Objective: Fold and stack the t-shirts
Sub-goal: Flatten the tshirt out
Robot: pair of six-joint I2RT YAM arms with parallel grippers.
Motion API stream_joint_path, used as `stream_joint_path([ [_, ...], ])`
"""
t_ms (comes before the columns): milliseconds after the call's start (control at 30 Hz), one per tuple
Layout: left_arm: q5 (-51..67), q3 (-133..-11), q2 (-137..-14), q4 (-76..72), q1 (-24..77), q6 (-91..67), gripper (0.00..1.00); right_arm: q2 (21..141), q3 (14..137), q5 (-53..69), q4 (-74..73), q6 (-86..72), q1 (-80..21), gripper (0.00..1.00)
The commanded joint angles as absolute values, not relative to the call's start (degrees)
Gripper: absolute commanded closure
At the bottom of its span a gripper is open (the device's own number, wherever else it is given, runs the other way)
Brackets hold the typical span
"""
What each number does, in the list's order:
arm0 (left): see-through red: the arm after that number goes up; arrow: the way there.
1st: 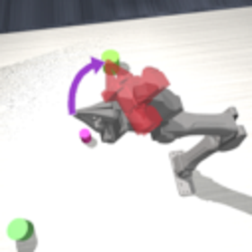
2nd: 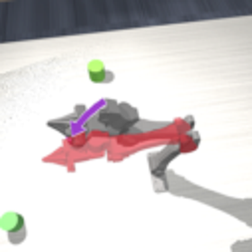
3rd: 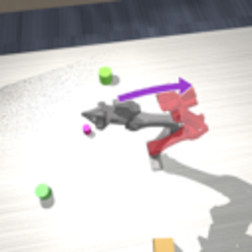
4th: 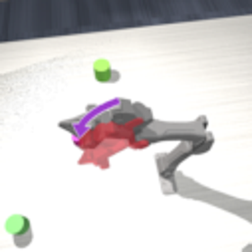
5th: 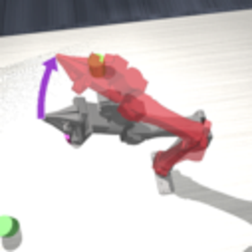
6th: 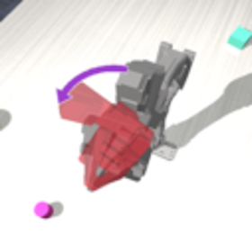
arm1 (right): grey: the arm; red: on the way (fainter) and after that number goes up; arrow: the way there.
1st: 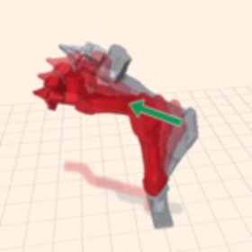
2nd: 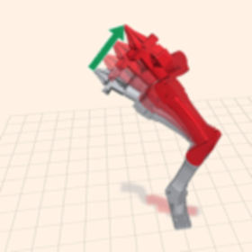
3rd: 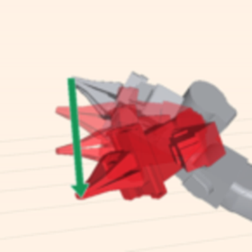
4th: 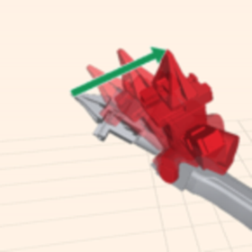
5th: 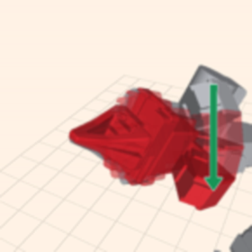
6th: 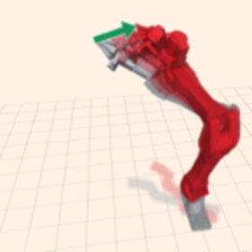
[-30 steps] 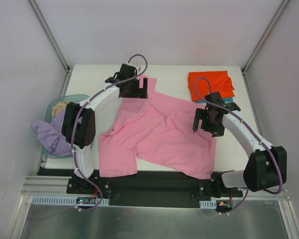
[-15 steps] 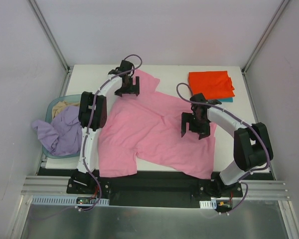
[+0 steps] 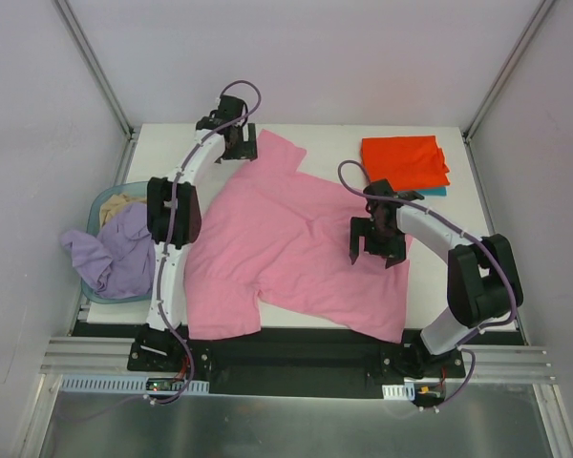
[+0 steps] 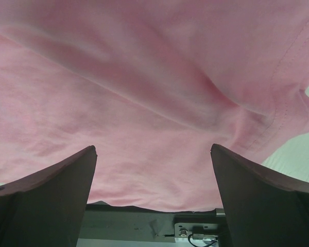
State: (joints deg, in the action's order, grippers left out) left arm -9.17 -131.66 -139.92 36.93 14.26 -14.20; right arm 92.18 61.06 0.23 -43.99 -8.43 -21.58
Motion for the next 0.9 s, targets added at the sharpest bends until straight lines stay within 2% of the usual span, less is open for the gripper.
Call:
stream_joint_path([
  [0,-2.74,-122.98,-128.07,38.5,14.77,-17.66,0.01,90.17,63.71,-1.67,-45.18,-7.12,-21.01,0.03],
  [100,2.43,-114.37,-120.96,38.06,14.85,-20.82,0.01,91.57,68.37,-0.62,-45.44,-7.29,-18.73,0.03],
  [233,8.69,-104.18,-117.69,35.43,15.99,-22.41,0.01,95.44,75.66,-0.7,-45.0,-7.29,-16.26,0.03],
  [567,4.49,-99.23,-120.85,34.72,16.52,-22.59,0.01,110.82,89.11,-1.93,-46.5,-3.96,-7.39,0.03],
  [867,1.06,-94.4,-121.55,34.8,13.72,-23.11,0.01,124.0,99.65,-0.53,-49.56,1.3,-5.1,0.03],
])
